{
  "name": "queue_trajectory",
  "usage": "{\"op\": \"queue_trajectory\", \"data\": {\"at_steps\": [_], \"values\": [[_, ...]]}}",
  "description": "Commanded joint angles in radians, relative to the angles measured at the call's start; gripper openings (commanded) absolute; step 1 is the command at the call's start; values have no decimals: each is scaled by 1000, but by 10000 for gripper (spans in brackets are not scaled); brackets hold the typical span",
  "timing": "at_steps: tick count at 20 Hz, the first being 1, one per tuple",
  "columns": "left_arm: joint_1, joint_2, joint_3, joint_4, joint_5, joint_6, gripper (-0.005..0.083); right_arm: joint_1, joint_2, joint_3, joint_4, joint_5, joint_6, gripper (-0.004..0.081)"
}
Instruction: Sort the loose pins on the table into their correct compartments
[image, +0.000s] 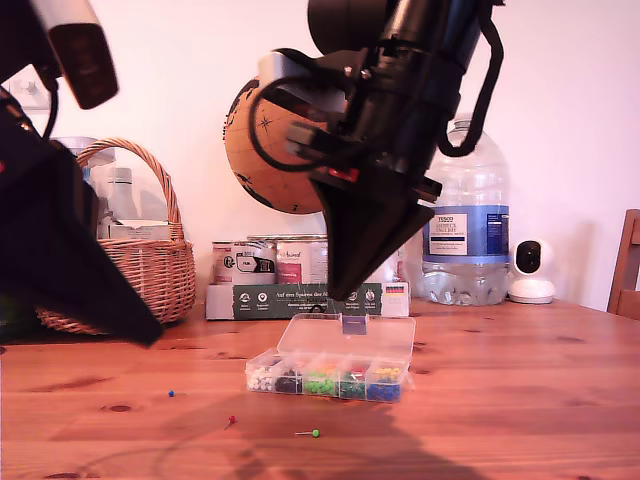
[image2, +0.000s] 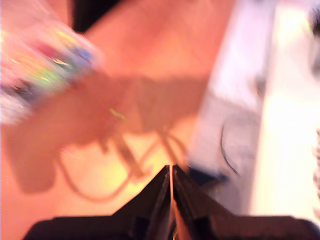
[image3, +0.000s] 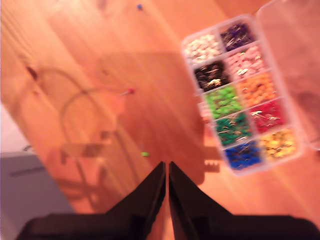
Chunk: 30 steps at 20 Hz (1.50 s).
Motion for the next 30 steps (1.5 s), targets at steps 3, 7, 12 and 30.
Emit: {"op": "queue_trajectory", "data": {"at_steps": [3, 7, 12, 30], "values": [[-2, 2, 6, 0, -31, 5, -23, 19, 0, -9, -24, -8, -99, -12], [-2, 2, 6, 0, -46, 8, -23, 23, 16, -9, -29, -3, -217, -12], [-2, 2, 6, 1, -47, 8, -23, 31, 60, -8, -53, -5, -328, -12], [-2, 3, 6, 20, -76, 7, -23, 76, 157, -8, -17, 11, -435, 119]]}}
